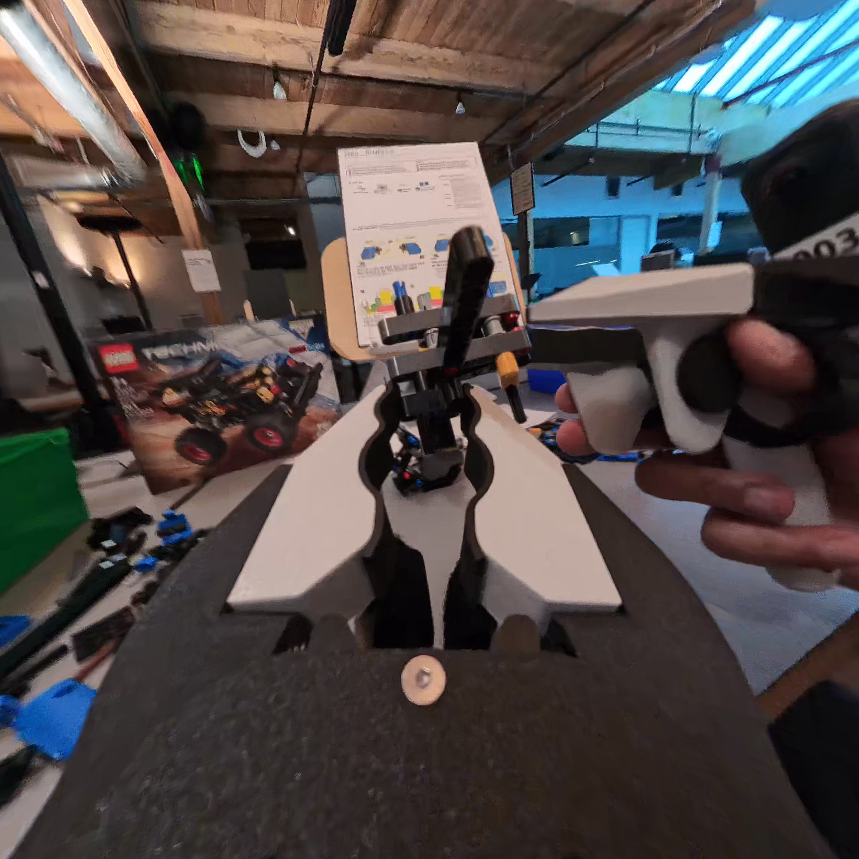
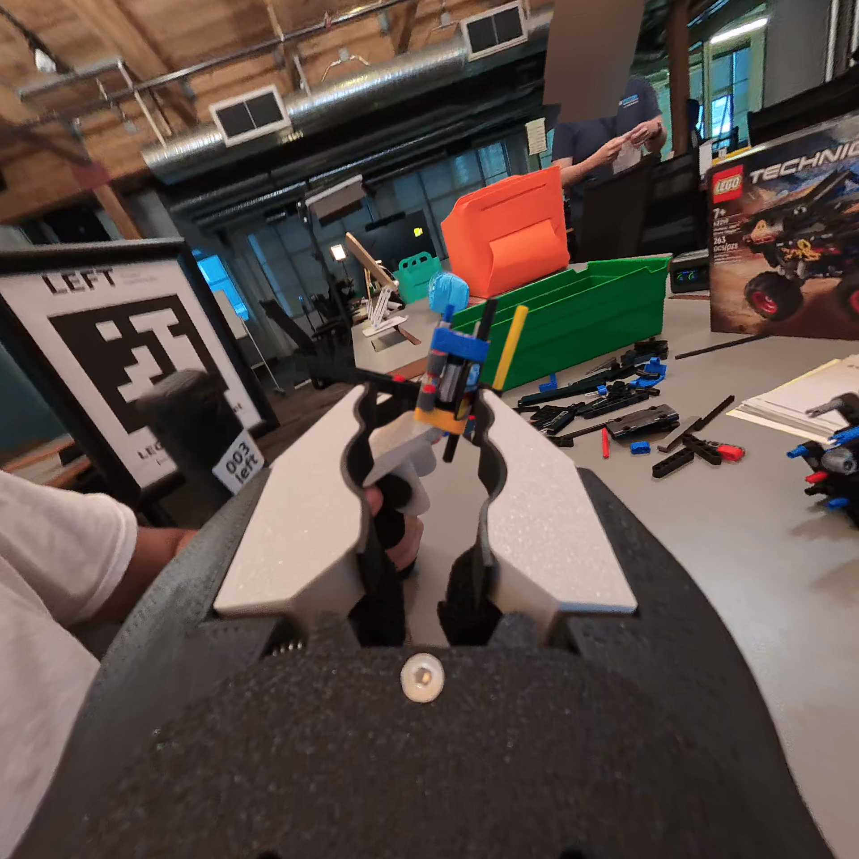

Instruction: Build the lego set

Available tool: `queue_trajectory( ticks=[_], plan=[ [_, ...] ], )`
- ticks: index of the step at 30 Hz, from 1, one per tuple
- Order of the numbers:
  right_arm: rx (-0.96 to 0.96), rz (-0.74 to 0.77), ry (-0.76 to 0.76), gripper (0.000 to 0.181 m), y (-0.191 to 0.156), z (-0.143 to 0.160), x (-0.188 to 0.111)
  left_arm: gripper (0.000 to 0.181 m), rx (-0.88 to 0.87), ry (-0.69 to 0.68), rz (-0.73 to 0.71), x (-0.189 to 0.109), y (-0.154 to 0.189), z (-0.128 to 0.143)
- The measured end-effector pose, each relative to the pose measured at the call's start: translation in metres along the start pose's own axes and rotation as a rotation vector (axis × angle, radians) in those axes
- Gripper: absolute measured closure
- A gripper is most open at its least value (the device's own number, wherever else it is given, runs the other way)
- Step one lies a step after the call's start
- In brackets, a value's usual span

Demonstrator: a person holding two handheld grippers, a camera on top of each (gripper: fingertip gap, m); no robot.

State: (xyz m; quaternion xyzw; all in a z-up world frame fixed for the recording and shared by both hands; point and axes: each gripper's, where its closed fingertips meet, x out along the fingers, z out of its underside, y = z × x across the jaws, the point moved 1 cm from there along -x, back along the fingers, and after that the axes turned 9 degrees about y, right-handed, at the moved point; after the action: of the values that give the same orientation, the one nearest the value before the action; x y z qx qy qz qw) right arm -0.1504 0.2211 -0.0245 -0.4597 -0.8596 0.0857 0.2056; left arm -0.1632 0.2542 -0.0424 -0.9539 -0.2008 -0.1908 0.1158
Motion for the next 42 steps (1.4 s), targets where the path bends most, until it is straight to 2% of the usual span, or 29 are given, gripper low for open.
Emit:
queue_trajectory(
  ticks=[3,4,9,10,15,19,20,22,26,28,30,34,36,39,42],
  plan=[
    [0.063,0.010,0.004,0.145,0.002,-0.002,-0.001,0.157,0.155,0.031,0.001,-0.002,0.012,-0.005],
    [0.051,0.030,0.001,0.156,0.005,-0.003,-0.002,0.157,0.170,0.028,0.000,-0.002,0.014,-0.005],
    [-0.106,0.048,-0.077,0.158,0.015,-0.003,-0.009,0.155,0.135,-0.102,0.069,0.003,0.025,0.011],
    [-0.149,0.061,-0.083,0.158,0.019,-0.007,-0.011,0.145,0.127,-0.131,0.097,0.004,0.029,0.015],
    [-0.520,0.119,-0.264,0.158,0.061,-0.023,-0.027,0.139,0.012,-0.284,0.246,0.000,0.049,0.031],
    [-0.873,0.022,-0.477,0.158,0.098,-0.036,-0.040,0.139,-0.031,-0.305,0.392,0.001,0.055,0.031],
    [-0.957,0.028,-0.515,0.158,0.112,-0.044,-0.042,0.139,-0.044,-0.306,0.430,0.006,0.053,0.031],
    [-1.031,-0.092,-0.624,0.158,0.126,-0.042,-0.046,0.140,-0.055,-0.294,0.513,0.025,0.043,0.029],
    [-0.902,-0.212,-0.650,0.158,0.139,-0.030,-0.045,0.143,-0.022,-0.263,0.739,0.071,0.025,0.036],
    [-0.879,-0.250,-0.655,0.158,0.141,-0.013,-0.049,0.141,-0.022,-0.269,0.855,0.086,0.022,0.044],
    [-0.864,-0.295,-0.727,0.158,0.138,0.006,-0.062,0.141,-0.085,-0.293,0.931,0.097,0.021,0.053],
    [-0.730,-0.361,-0.723,0.158,0.129,0.015,-0.071,0.155,-0.244,-0.285,1.007,0.098,0.031,0.065],
    [-0.739,-0.356,-0.761,0.158,0.131,0.017,-0.073,0.154,-0.221,-0.296,1.010,0.094,0.038,0.073],
    [-0.767,-0.380,-0.801,0.158,0.126,0.025,-0.075,0.159,-0.222,-0.248,1.026,0.085,0.047,0.061],
    [-0.768,-0.400,-0.801,0.158,0.120,0.031,-0.073,0.160,-0.160,-0.286,1.071,0.076,0.058,0.066]
  ],
)
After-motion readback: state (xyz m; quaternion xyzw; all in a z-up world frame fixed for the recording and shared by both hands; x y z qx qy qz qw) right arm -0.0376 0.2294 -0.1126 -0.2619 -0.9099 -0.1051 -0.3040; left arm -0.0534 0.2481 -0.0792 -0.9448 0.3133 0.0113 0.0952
